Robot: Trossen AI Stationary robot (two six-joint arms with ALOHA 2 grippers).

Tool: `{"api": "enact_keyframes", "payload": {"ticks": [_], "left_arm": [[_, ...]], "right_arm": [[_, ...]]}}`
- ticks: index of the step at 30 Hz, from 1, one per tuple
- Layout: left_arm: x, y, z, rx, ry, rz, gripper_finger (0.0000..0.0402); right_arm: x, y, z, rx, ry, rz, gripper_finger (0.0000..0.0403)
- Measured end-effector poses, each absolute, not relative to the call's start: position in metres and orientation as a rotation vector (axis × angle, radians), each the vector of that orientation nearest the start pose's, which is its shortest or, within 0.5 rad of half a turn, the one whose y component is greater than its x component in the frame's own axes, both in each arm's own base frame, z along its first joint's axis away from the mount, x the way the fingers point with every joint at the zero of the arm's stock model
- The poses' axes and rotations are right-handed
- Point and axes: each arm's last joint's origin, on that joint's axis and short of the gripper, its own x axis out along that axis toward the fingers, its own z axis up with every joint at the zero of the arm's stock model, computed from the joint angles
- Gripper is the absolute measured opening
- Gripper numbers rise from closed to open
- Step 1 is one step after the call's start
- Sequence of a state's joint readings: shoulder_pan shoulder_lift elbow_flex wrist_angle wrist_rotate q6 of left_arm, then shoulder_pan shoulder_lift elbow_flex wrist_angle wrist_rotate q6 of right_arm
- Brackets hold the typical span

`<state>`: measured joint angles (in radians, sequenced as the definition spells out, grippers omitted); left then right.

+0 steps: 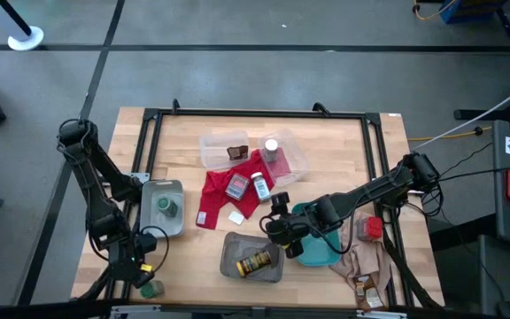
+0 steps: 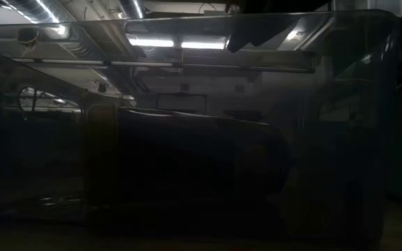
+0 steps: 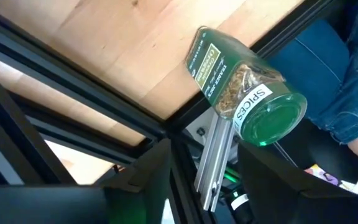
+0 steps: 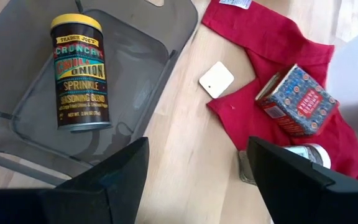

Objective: Sort spices by type
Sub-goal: Put the green seasoning bottle into the gray bin

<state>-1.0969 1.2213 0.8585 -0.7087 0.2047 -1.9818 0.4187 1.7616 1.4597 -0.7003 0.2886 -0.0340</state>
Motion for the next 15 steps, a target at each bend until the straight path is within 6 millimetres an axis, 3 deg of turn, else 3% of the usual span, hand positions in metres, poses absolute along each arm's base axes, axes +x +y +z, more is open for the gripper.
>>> {"api": "enact_keyframes", "payload": {"ticks": [7, 15], "left_arm": [[0.097, -0.203, 0.236, -1.056, 1.626, 0.24, 0.023], [0.098, -0.203, 0.236, -1.044, 1.625, 0.225, 0.0231]], "right_arm": [[0.321, 0.134, 0.291, -0.346, 0.967, 0.093, 0.0271], [0.281, 0.112, 0.323, -0.344, 0.989, -0.059, 0.0271]]}}
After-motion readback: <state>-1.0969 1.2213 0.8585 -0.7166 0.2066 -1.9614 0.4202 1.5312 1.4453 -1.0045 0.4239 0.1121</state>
